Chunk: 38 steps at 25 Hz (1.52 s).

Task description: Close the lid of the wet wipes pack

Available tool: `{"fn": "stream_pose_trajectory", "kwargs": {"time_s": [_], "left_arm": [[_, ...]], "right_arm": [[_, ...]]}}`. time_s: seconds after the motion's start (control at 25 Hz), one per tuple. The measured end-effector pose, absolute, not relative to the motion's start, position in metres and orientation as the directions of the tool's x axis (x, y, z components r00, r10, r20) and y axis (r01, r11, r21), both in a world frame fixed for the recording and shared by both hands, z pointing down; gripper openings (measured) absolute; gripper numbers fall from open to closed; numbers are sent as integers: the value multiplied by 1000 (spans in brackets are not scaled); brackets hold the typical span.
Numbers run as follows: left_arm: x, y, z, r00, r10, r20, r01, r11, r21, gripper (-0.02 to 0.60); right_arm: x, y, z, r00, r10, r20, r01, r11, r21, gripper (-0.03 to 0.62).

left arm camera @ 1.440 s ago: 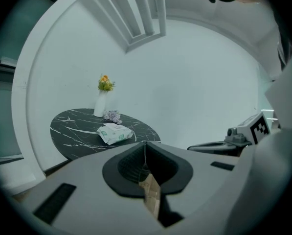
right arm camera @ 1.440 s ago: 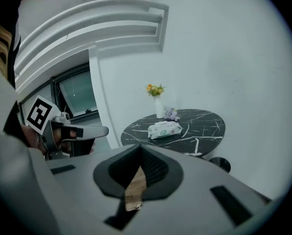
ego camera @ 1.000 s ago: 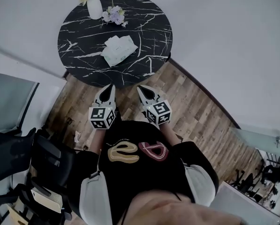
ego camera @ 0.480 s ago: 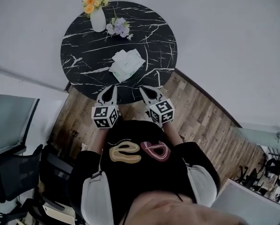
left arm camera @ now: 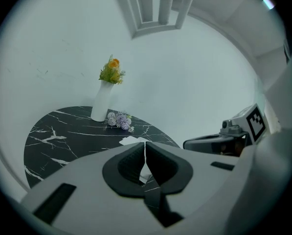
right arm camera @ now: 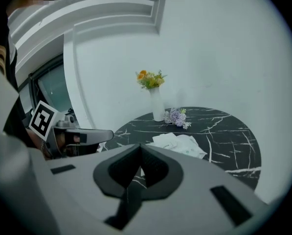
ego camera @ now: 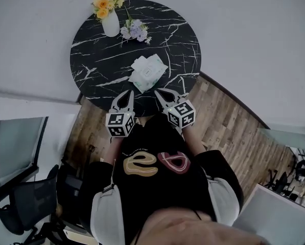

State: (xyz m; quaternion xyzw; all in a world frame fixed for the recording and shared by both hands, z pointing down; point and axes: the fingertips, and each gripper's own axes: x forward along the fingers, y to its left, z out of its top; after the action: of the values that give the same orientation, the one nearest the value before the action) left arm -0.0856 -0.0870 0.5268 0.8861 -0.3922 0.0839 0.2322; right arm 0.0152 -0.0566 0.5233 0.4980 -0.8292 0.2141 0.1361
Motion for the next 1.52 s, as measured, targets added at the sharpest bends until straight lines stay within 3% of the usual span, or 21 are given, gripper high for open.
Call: {"fn": "stream_pose_trajectory", "kwargs": {"time_s": [0.28, 0.72, 1.04, 1.52], "left_arm": [[-73, -104, 534, 686, -637, 351, -727, -593, 345, 21], [-56, -140, 530, 588, -712, 385, -807, -486, 335, 21], [-42, -147, 547, 512, -737, 441, -855, -389, 343, 21], [-31, -155, 572, 376, -771, 514, -911, -203, 360, 21]], "right_arm": [[27, -79, 528, -497, -735, 460, -867, 425, -259, 11], [59, -138, 524, -589, -627, 510, -798, 553, -240, 11], [68, -173, 535, -691, -463, 554, -680, 676, -284, 11], [66, -247, 557, -738, -284, 612, -540, 793, -283, 11]]}}
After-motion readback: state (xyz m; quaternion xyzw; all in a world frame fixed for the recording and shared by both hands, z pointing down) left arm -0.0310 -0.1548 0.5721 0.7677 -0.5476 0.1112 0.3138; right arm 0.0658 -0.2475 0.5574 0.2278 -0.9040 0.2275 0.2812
